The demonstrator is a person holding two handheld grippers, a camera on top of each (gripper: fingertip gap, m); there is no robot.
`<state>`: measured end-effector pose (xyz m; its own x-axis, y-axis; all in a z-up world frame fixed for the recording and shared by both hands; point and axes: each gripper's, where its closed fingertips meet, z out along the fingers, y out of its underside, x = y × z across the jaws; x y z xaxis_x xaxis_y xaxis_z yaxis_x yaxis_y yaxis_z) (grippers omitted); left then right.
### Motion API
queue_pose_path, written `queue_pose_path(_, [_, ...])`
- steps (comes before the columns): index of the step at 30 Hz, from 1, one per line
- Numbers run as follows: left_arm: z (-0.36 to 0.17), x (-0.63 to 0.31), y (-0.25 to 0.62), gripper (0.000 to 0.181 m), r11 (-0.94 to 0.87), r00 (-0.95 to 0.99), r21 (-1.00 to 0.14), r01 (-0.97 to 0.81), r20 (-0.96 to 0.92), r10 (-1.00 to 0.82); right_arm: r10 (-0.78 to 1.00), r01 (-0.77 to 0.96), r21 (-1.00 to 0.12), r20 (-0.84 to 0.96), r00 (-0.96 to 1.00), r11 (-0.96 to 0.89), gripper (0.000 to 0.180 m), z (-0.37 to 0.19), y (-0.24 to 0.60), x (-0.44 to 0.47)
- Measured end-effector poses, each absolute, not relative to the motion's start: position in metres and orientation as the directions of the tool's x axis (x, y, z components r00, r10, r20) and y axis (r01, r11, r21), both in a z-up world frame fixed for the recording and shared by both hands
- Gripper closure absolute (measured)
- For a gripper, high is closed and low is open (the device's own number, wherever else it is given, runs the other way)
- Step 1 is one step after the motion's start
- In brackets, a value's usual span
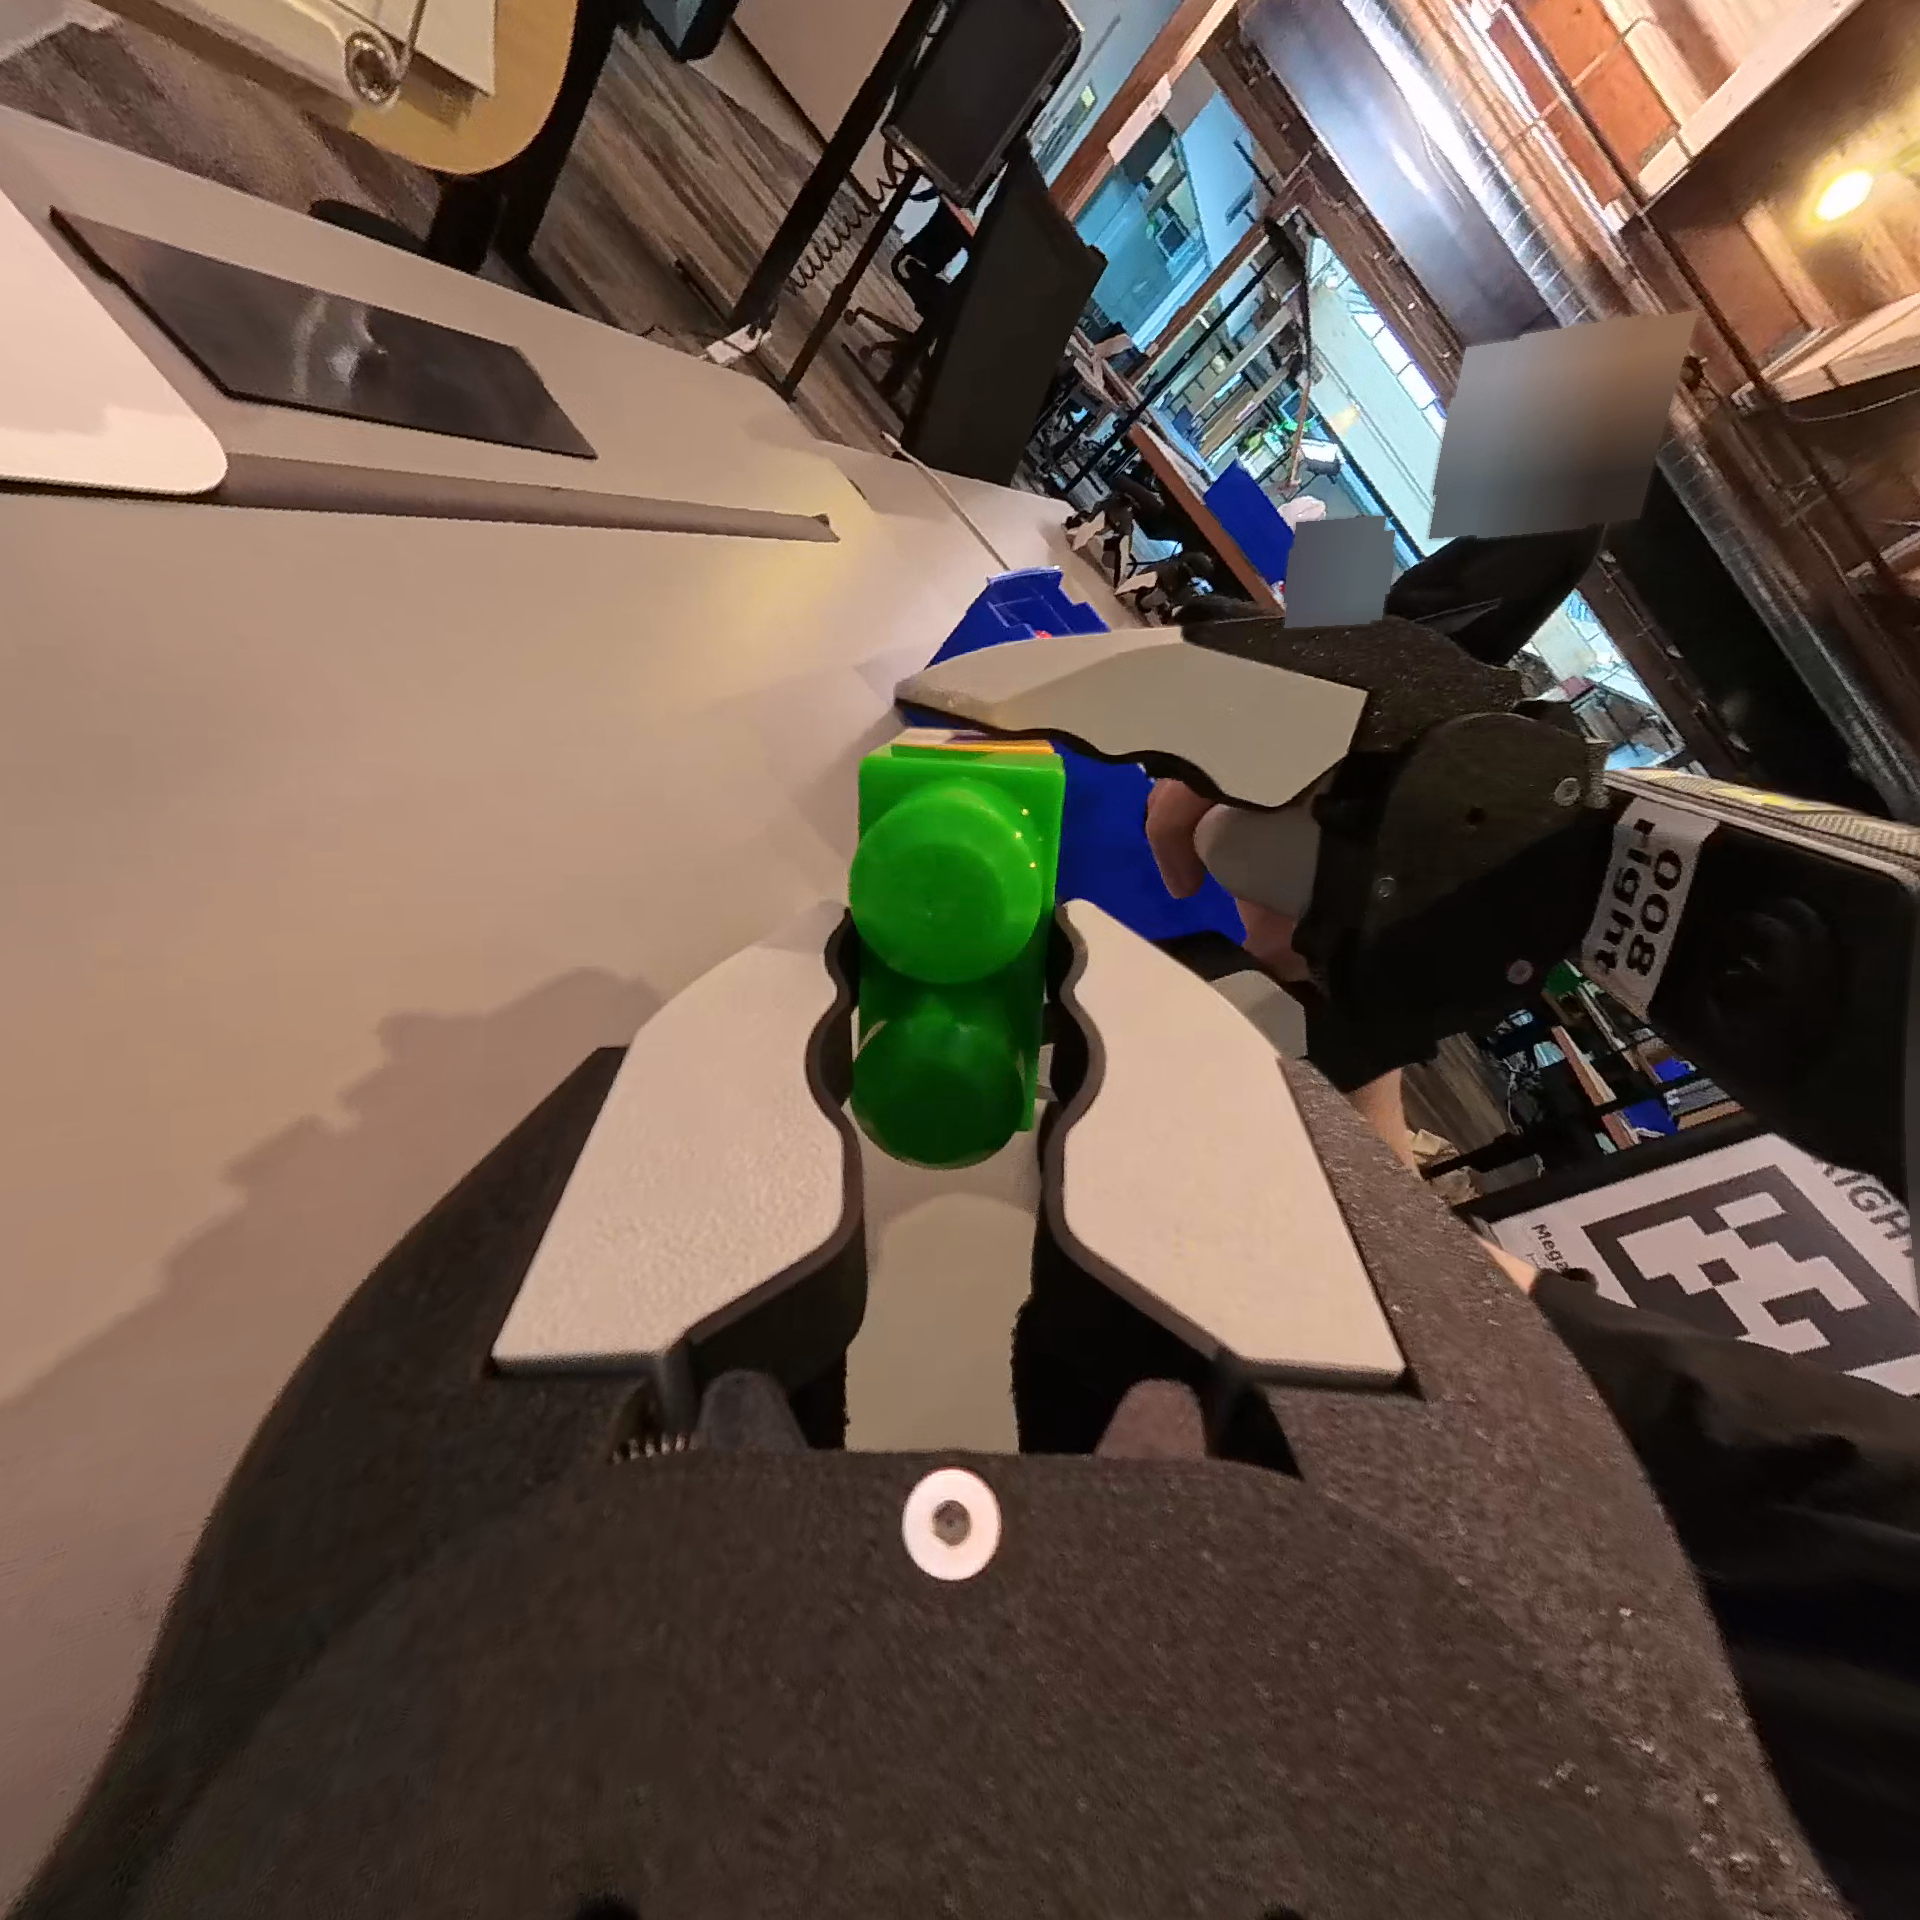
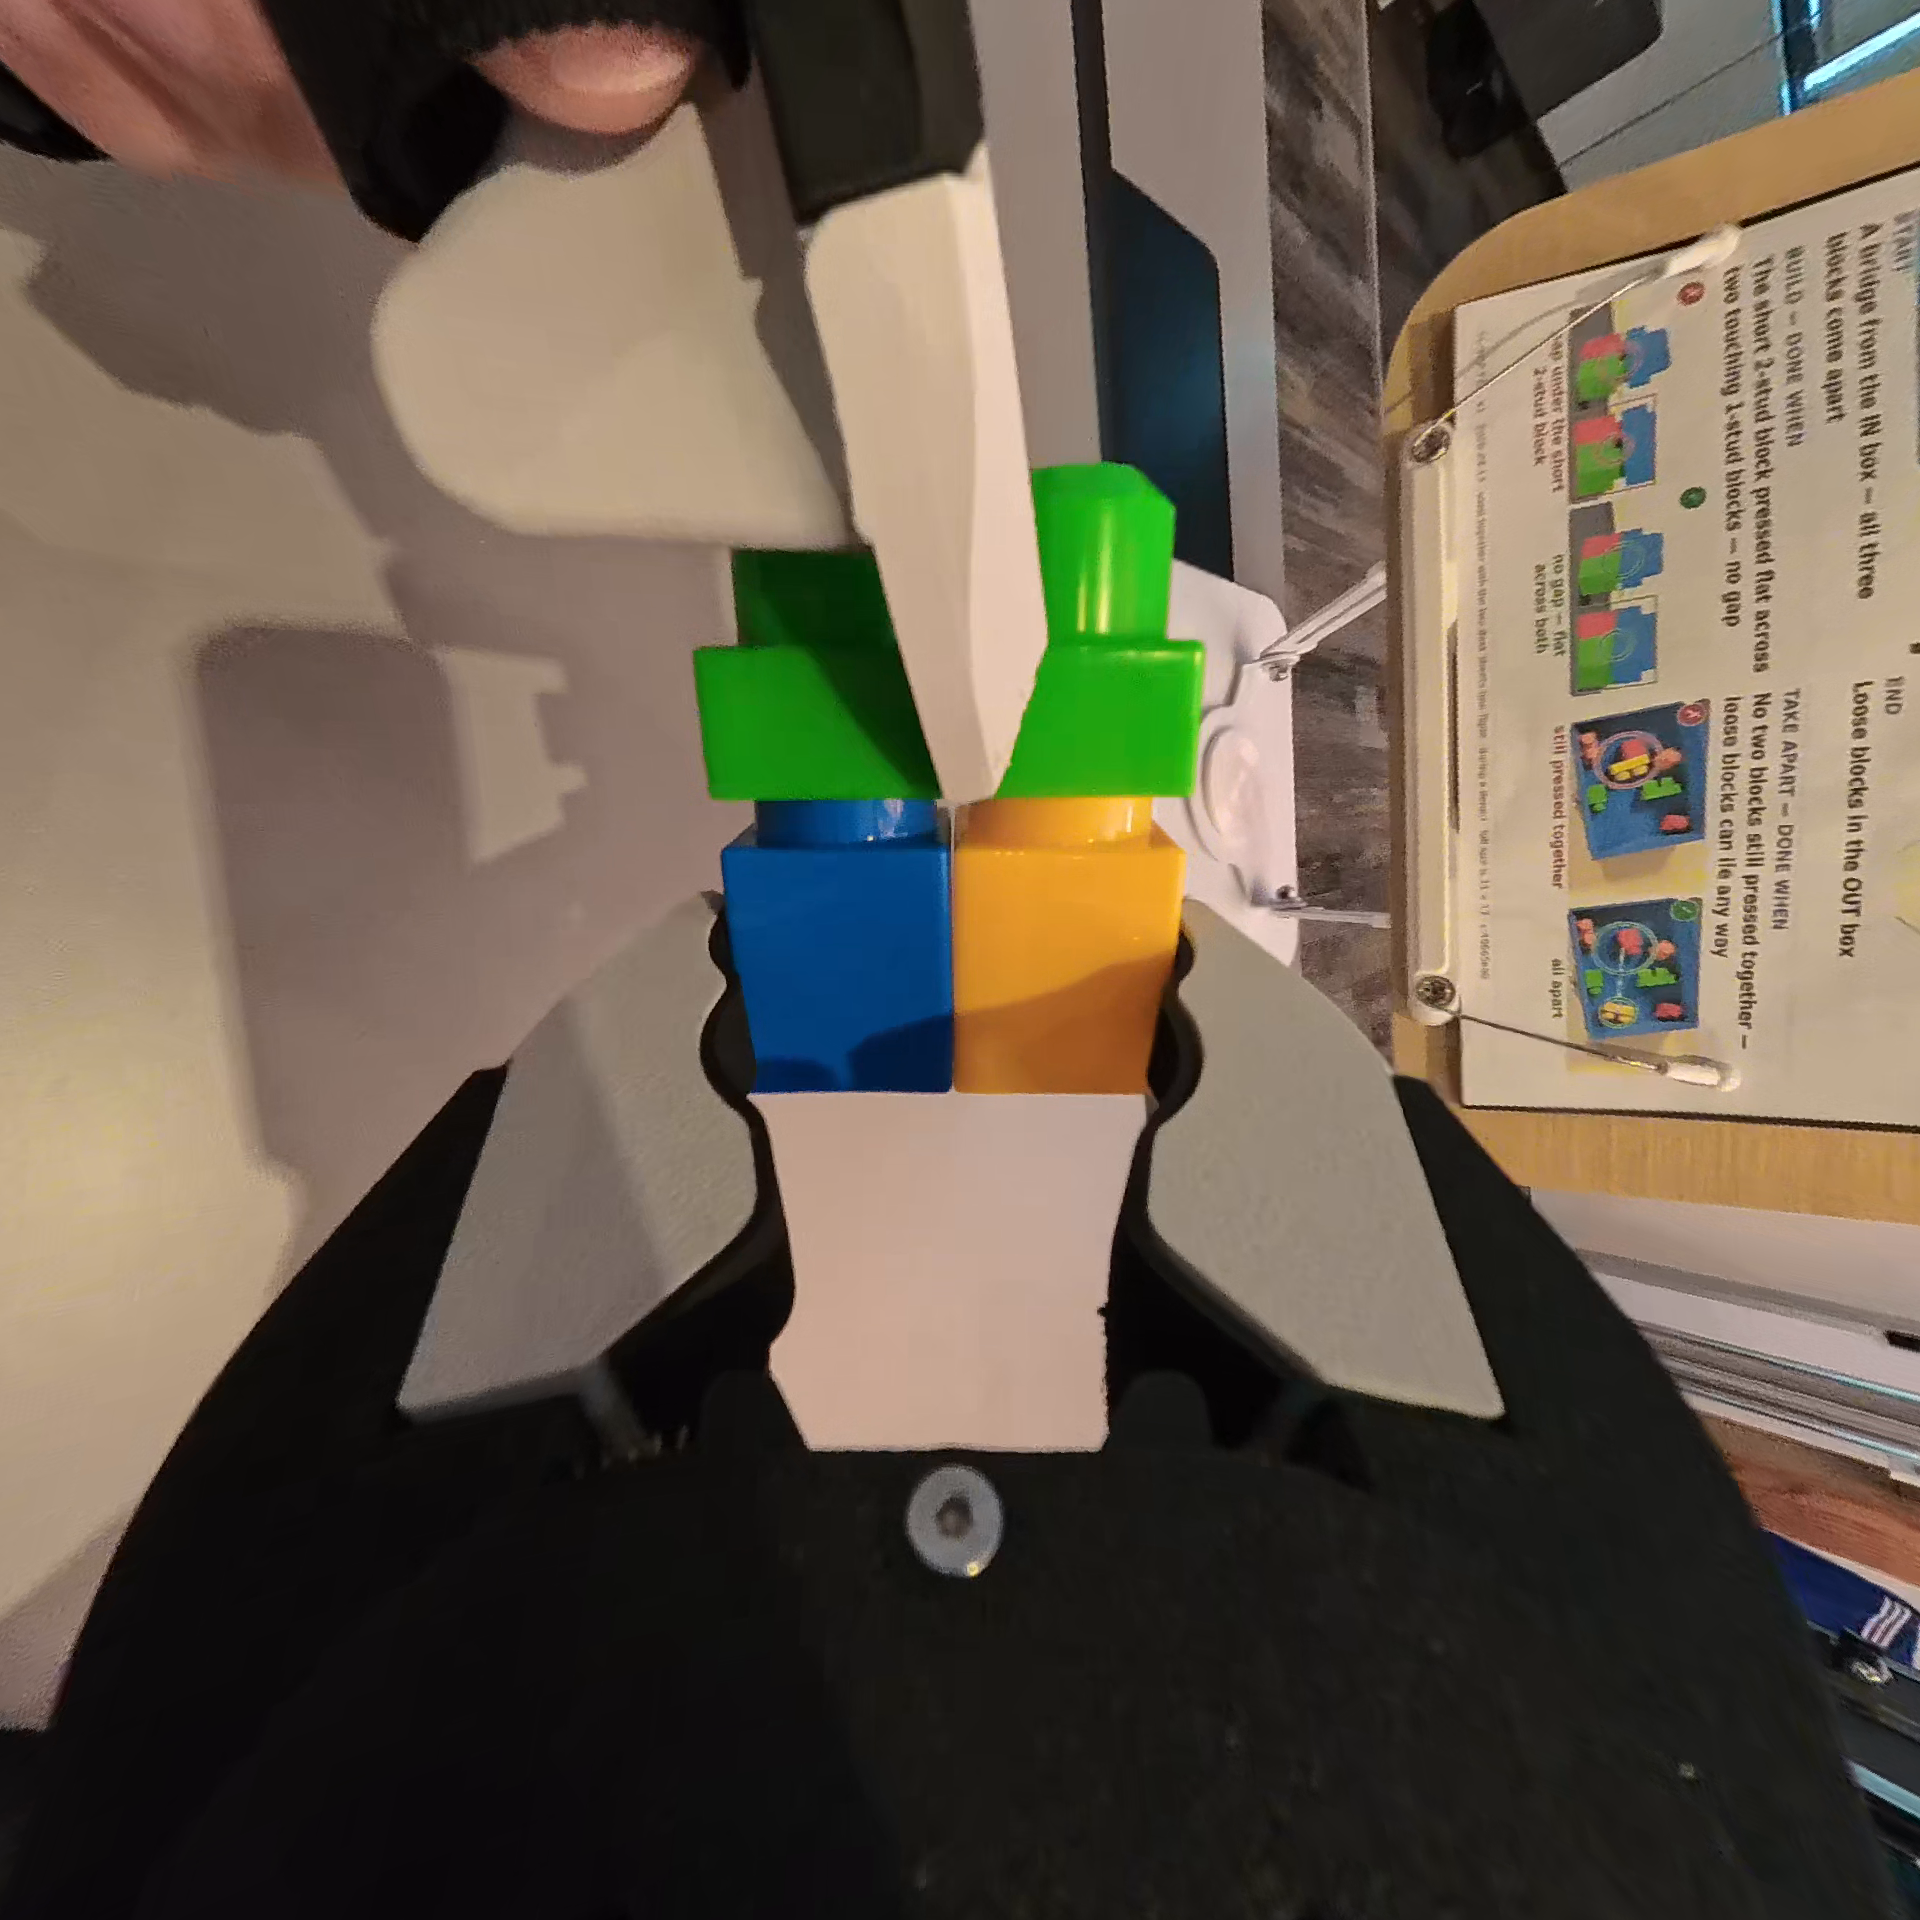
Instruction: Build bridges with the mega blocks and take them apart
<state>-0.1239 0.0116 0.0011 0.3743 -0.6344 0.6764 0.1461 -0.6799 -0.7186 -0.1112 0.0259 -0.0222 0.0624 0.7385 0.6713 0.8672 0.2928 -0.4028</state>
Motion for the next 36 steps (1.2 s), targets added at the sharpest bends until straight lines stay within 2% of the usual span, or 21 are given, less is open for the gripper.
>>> queue_pose_path(20, [-0.032, -0.125, 0.013, 0.147, -0.707, 0.344, -0.698, 0.115, 0.696, -0.631, 0.772, 0.847, -0.43, 0.634, 0.036, 0.313, 0.106, -0.05, 0.024, -0.117])
queue_pose_path(36, [-0.033, -0.122, 0.01, 0.147, -0.704, 0.302, -0.703, 0.104, 0.697, -0.651, 0.754, 0.817, -0.441, 0.657, 0.012, 0.371, 0.106, -0.049, 0.022, -0.117])
